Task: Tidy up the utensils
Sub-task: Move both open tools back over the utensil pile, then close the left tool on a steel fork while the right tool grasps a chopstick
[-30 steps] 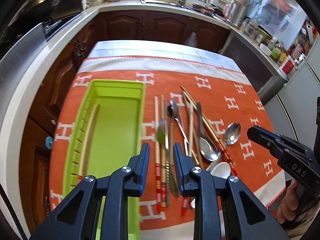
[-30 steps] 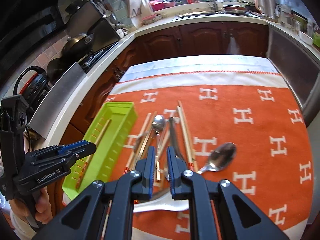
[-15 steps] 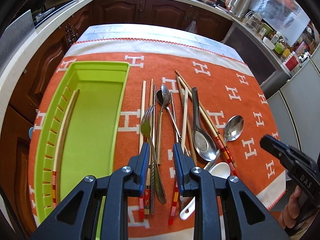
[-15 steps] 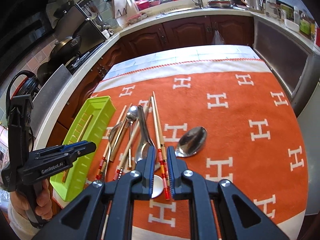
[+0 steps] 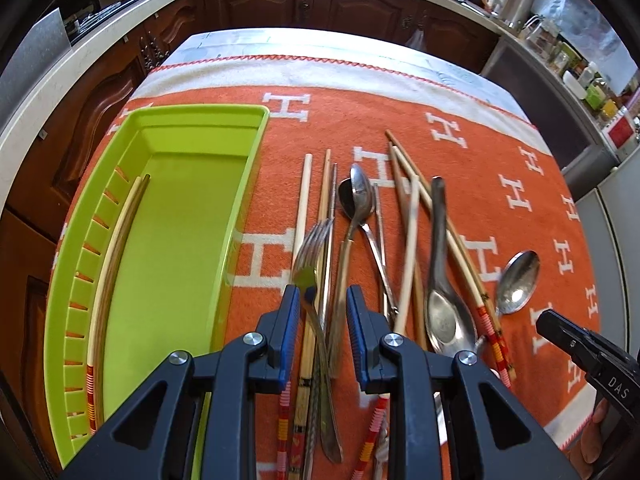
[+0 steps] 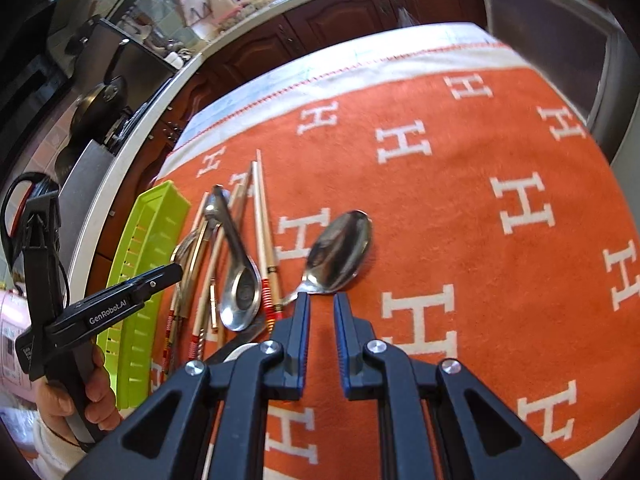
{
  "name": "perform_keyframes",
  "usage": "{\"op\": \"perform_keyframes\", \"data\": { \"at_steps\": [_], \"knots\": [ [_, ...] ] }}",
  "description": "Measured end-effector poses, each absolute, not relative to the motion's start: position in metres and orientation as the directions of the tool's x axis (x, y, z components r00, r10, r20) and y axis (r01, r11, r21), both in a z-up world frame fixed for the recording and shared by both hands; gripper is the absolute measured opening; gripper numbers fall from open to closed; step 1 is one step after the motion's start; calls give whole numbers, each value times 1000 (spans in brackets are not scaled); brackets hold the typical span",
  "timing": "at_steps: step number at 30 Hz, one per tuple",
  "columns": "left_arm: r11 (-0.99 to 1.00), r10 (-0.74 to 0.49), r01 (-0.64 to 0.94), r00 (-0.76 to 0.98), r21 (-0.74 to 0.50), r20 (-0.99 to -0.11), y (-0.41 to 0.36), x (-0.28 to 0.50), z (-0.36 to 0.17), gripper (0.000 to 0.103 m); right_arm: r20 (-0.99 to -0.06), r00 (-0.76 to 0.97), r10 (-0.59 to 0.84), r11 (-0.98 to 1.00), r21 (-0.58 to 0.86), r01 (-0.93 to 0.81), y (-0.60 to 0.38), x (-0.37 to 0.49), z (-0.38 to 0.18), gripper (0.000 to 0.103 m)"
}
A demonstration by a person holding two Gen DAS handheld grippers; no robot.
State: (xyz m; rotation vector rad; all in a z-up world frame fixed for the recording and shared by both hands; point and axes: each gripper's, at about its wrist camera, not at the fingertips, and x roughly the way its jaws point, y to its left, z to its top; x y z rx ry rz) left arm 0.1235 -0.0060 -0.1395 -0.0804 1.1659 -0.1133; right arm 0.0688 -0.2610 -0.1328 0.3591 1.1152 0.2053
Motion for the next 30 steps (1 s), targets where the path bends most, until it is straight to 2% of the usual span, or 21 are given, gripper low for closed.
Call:
{"op": "perform_keyframes", "data": {
  "at_steps": [13, 25, 30],
  "knots": [
    [999, 9, 32, 444, 26, -896, -19, 138, -147, 18, -819, 408, 403, 894, 447, 16, -269, 83, -150, 12],
    [995, 41, 64, 472, 81, -881, -32, 135, -149, 18, -800, 396, 451, 885, 457, -84, -248, 87, -141, 12],
    [998, 10, 54, 480, 41, -877, -26, 133, -147, 8, -801, 379, 464, 882, 457, -115, -234, 96, -142, 12]
  ]
}}
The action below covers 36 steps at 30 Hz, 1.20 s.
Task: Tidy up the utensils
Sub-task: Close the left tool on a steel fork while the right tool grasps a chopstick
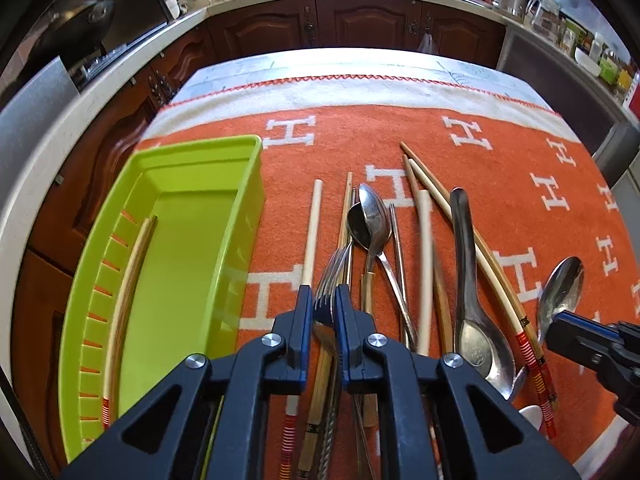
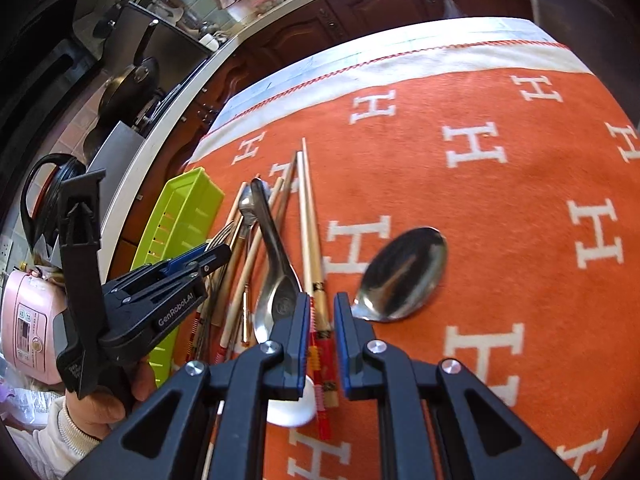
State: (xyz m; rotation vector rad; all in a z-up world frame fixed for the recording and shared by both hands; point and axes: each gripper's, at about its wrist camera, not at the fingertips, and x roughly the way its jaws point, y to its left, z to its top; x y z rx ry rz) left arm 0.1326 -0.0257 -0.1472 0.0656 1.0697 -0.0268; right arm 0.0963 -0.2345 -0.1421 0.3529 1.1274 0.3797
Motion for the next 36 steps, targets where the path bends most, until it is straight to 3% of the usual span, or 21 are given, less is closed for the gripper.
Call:
{"op": "perform_keyframes", "data": {
  "at_steps": [2, 12, 19, 29, 36],
  "knots": [
    [998, -10, 53, 479, 18, -878, -23, 132, -147, 1, -804, 373, 463, 883, 456, -115, -233, 101, -145, 12],
    [994, -107, 76, 458, -81, -883, -17, 127, -138, 1, -817, 328, 474, 877, 473, -88, -231, 116, -161, 12],
    [986, -167, 92, 454, -140, -875, -10, 122, -112, 0, -837, 346, 423, 905, 409, -117, -222, 117, -159, 8],
    [992, -122, 103, 526, -80, -842, 7, 102, -58, 0, -846, 342, 409, 906, 421, -43, -221, 112, -154, 7],
    [993, -84, 114, 624, -16, -776, 23, 73, -10, 0, -812, 427, 399, 910, 409, -72, -217, 91, -110, 7]
  ]
}}
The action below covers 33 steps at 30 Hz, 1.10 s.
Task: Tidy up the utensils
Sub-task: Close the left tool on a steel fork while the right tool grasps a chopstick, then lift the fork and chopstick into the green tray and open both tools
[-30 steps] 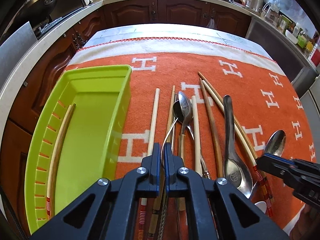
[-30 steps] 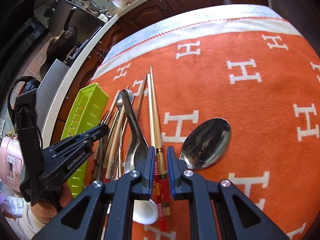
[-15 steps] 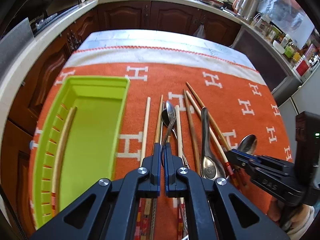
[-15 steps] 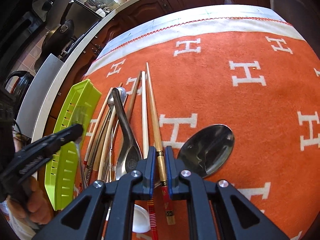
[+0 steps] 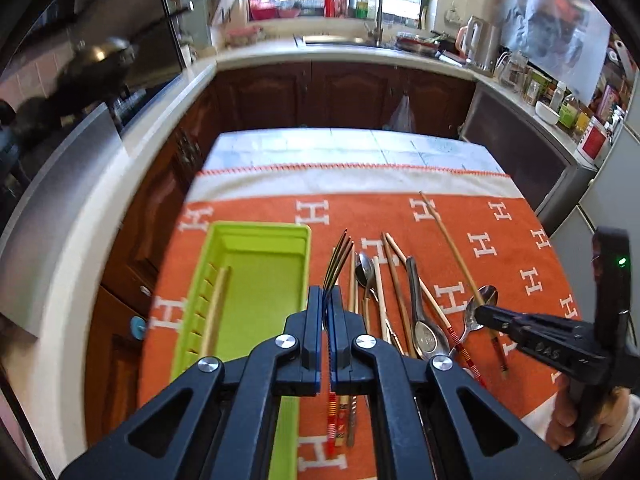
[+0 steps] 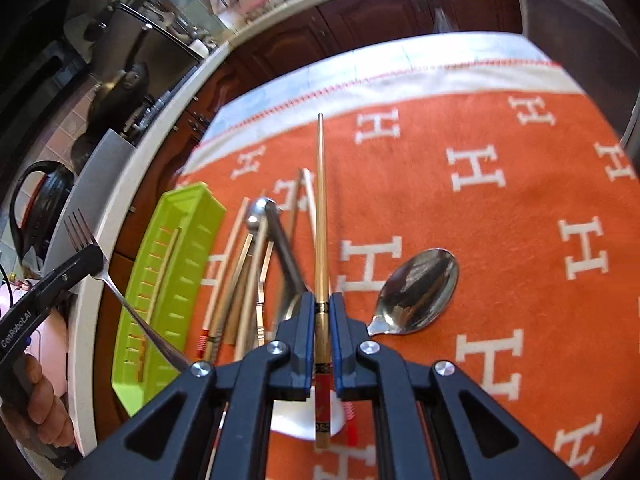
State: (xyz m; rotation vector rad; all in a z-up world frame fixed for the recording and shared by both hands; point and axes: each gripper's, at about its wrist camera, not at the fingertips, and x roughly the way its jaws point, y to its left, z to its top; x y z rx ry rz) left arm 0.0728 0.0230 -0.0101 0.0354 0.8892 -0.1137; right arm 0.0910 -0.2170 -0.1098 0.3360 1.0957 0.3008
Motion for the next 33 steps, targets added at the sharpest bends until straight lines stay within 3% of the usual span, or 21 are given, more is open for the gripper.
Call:
{"op": "perform_keyframes", "data": {
  "at_steps": [5, 13, 22, 31, 33],
  "knots": [
    [995, -66, 99, 699, 5, -712, 42, 43, 31, 0, -771, 465, 436, 895, 424, -137, -202, 74, -71, 7],
    [994, 90, -29, 749, 103, -657, 87, 15, 58, 0, -715, 422, 557, 830, 495, -257, -135, 66, -40, 7],
    [980, 166, -24, 645, 198, -746, 101, 43, -1, 0, -727, 330, 603, 794, 585, -162, -79, 84, -78, 7],
    [986, 147, -14, 546, 167, -825, 105, 75, -60, 1, -698, 220, 682, 722, 690, -52, -53, 97, -122, 7],
    [985, 158, -32, 547, 168, -822, 109, 78, -60, 6, -704, 196, 683, 721, 693, -26, -50, 99, -129, 10]
  ]
}}
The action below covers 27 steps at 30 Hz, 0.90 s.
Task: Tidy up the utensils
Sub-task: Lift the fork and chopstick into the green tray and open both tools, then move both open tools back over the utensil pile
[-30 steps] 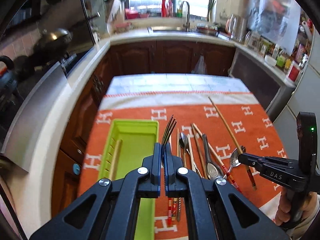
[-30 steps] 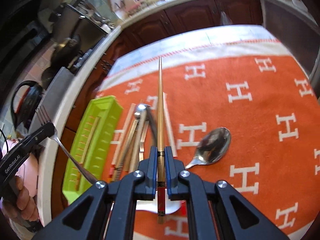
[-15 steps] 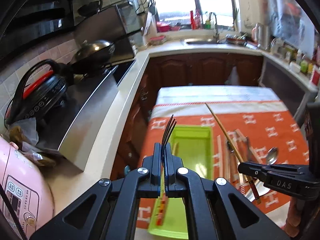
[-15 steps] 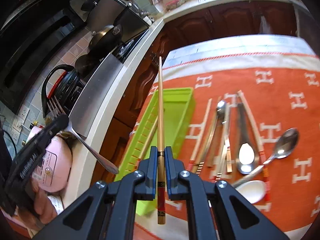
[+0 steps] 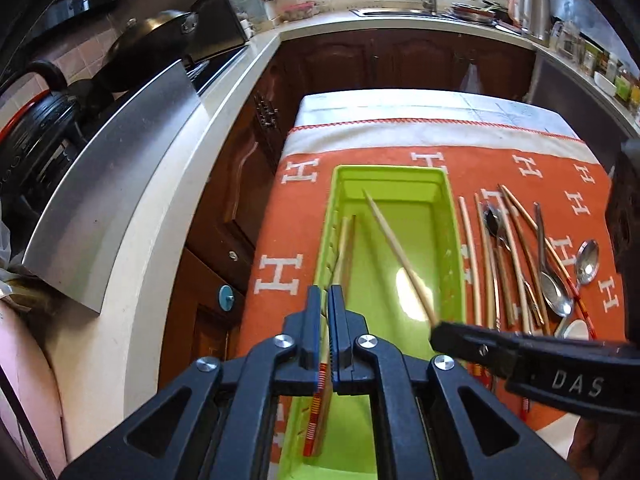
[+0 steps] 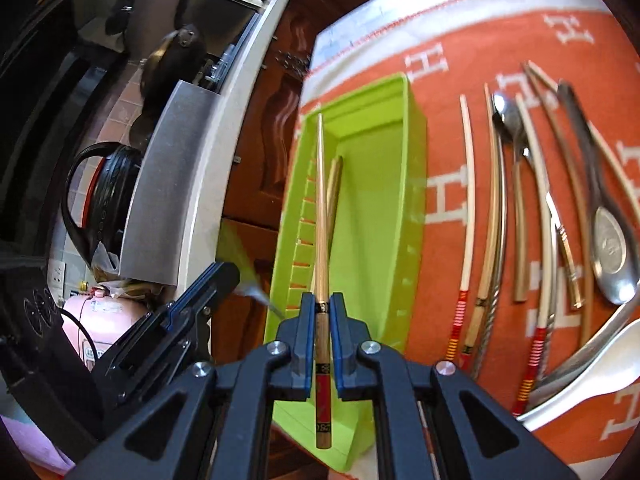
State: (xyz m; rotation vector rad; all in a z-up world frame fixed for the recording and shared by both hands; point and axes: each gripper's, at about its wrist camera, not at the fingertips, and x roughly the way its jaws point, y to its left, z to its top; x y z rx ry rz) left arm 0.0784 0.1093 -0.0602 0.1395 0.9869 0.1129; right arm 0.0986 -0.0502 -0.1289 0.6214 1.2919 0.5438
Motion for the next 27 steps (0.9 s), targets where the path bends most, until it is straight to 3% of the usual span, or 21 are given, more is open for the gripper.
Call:
{"op": "perform_keyframes", "data": {
  "at_steps": [3, 12, 22, 27],
  "knots": [
    [988, 151, -65, 548, 138, -823, 119, 83, -60, 16, -726, 160, 669, 737, 676, -11, -50, 98, -137, 12],
    [991, 119, -114, 536, 68, -836, 133, 92, -63, 19, -769, 225, 599, 800, 561, -213, -45, 88, -113, 13],
    [995, 95, -87, 551, 57, -829, 117, 87, -56, 22, -760, 364, 538, 841, 460, -283, -74, 89, -83, 13],
    [996, 79, -69, 578, 48, -812, 105, 83, -45, 38, -726, 456, 515, 857, 422, -297, -103, 85, -66, 13]
  ]
}}
